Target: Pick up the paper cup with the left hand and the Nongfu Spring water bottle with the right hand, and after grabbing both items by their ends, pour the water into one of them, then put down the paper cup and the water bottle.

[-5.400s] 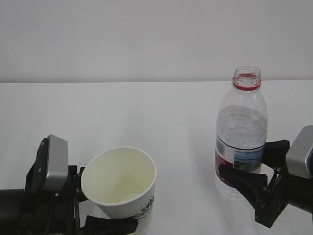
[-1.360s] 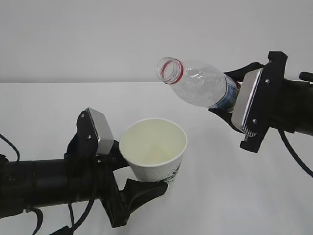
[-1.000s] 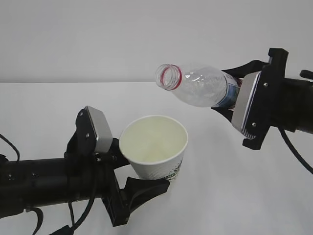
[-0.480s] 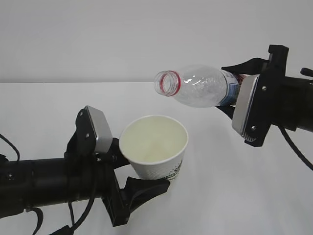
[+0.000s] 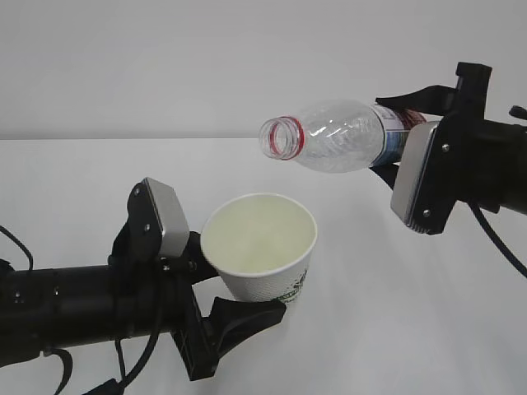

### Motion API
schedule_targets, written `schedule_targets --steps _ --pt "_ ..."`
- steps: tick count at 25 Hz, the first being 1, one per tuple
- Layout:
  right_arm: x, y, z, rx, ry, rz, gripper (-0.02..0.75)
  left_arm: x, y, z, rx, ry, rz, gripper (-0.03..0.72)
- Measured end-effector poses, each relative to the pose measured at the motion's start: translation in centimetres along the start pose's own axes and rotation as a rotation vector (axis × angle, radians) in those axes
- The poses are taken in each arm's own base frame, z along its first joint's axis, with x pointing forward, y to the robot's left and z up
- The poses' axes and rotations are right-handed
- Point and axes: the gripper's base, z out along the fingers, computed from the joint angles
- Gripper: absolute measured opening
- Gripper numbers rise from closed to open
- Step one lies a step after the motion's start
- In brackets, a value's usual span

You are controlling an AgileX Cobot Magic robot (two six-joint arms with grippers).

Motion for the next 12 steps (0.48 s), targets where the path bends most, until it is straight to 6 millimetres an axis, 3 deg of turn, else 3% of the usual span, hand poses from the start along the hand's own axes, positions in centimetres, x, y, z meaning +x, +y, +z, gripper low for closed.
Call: schedule_targets --steps 12 --pt "-0.21 -0.48 -0.01 0.054 -0.021 -0.096 0.503 -0.01 -0.02 0.00 0.002 -0.001 0.001 0.555"
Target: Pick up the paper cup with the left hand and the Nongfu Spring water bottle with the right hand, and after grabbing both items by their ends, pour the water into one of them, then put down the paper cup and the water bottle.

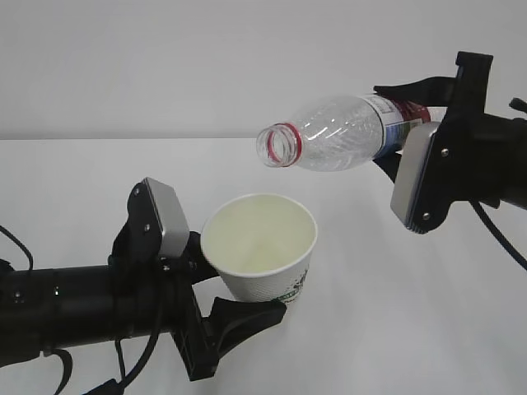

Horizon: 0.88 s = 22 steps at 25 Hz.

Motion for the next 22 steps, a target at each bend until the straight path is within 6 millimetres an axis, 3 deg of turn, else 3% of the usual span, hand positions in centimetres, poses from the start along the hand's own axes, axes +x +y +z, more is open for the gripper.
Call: schedule_targets --steps 22 --pt "-0.11 -0.37 -0.01 0.041 -0.010 -0.120 0.503 0.02 -0.28 0.00 0.031 0.002 0.021 0.555"
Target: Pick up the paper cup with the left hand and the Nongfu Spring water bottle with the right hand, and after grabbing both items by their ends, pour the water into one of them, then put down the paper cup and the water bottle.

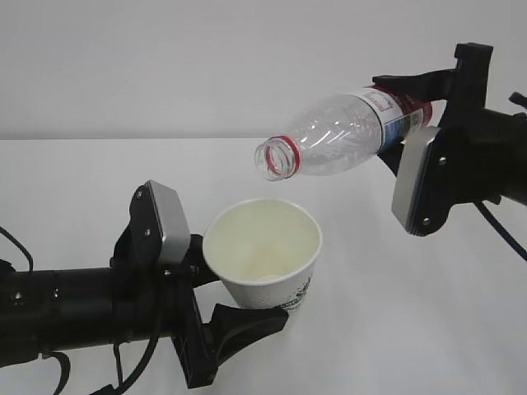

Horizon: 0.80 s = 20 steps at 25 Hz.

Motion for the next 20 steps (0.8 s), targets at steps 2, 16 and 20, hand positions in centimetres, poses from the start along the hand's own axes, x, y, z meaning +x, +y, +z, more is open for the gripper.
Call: schedule_targets --steps 2,16,20 --pt "-0.01 -0.03 0.00 0.003 -0.002 -0.009 0.503 0.01 -0.02 0.00 0.002 0.001 0.002 0.555" --pt "-0.15 -0.33 -0.01 0.036 -0.015 -0.055 0.503 -0.06 -0.06 0.00 0.006 -0.007 0.008 0.555" --pt "-0.19 -0.43 -0.01 0.048 -0.019 -0.057 0.503 -0.06 -0.06 0.00 0.006 -0.007 0.008 0.555"
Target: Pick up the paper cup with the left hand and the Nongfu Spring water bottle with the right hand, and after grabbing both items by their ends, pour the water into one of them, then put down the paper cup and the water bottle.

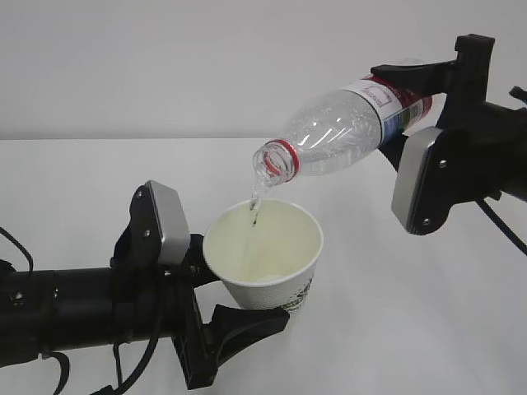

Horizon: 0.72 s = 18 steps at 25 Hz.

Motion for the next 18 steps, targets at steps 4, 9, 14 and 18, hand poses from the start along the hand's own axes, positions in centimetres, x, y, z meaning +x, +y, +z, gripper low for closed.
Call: schedule_targets --steps 4,9,14,18 --pt "0.00 0.00 0.00 0.000 0.000 0.001 0.503 0.00 0.00 0.00 0.000 0.000 0.002 0.555" --pt "0.01 0.00 0.00 0.000 0.001 -0.003 0.503 0.00 0.00 0.00 0.000 0.000 0.002 0.555" --pt "0.03 -0.01 0.00 0.001 0.004 -0.017 0.503 0.01 -0.02 0.00 0.002 0.001 0.003 0.555" --pt "0.04 -0.03 0.00 0.004 0.004 -0.020 0.503 0.02 -0.05 0.00 0.006 0.002 0.006 0.555"
